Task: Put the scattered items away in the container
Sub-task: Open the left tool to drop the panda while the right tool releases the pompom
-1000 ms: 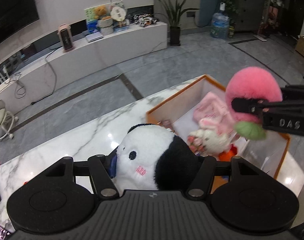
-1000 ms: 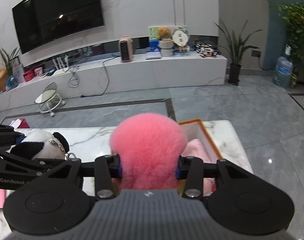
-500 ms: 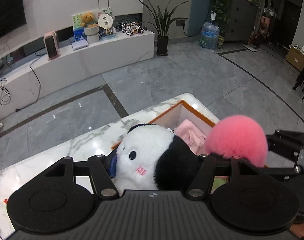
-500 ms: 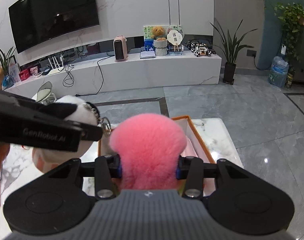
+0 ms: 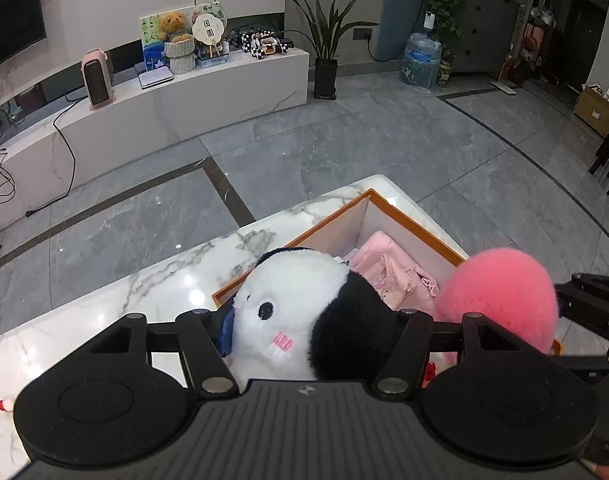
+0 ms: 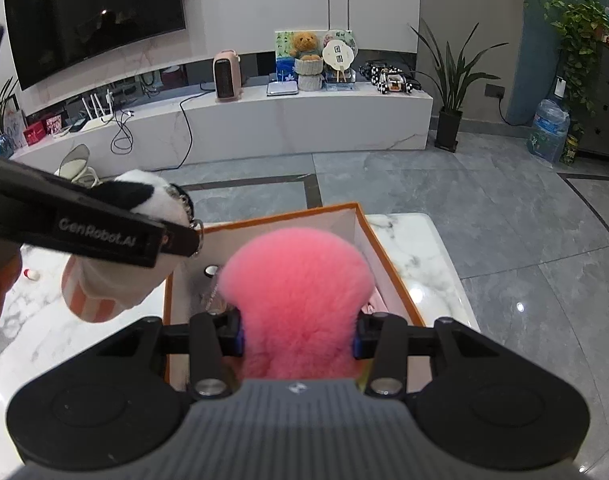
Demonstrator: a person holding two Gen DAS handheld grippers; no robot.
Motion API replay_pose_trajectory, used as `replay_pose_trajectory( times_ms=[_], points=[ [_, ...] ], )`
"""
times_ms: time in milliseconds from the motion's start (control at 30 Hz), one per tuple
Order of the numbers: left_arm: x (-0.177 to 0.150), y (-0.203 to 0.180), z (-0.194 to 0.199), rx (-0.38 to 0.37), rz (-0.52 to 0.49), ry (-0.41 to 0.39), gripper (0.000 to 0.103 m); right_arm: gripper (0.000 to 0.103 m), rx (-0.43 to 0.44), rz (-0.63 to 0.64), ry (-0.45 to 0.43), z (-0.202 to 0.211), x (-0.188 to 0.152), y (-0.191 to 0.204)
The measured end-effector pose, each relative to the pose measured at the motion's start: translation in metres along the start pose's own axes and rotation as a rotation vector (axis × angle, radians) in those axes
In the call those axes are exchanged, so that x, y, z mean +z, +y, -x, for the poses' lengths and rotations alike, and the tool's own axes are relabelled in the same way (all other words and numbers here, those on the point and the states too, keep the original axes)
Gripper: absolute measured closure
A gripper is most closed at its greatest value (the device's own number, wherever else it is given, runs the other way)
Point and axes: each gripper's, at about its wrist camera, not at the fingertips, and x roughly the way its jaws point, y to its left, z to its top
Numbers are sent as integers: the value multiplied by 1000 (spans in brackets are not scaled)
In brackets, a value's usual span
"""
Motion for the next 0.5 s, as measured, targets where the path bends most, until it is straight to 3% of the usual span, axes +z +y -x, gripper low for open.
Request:
replay_pose_trajectory(
  times_ms=[500],
  points=[
    [4,-28,-42,-46,-16,40,31,56,-40,6,93,-29,-18,-23]
  ],
)
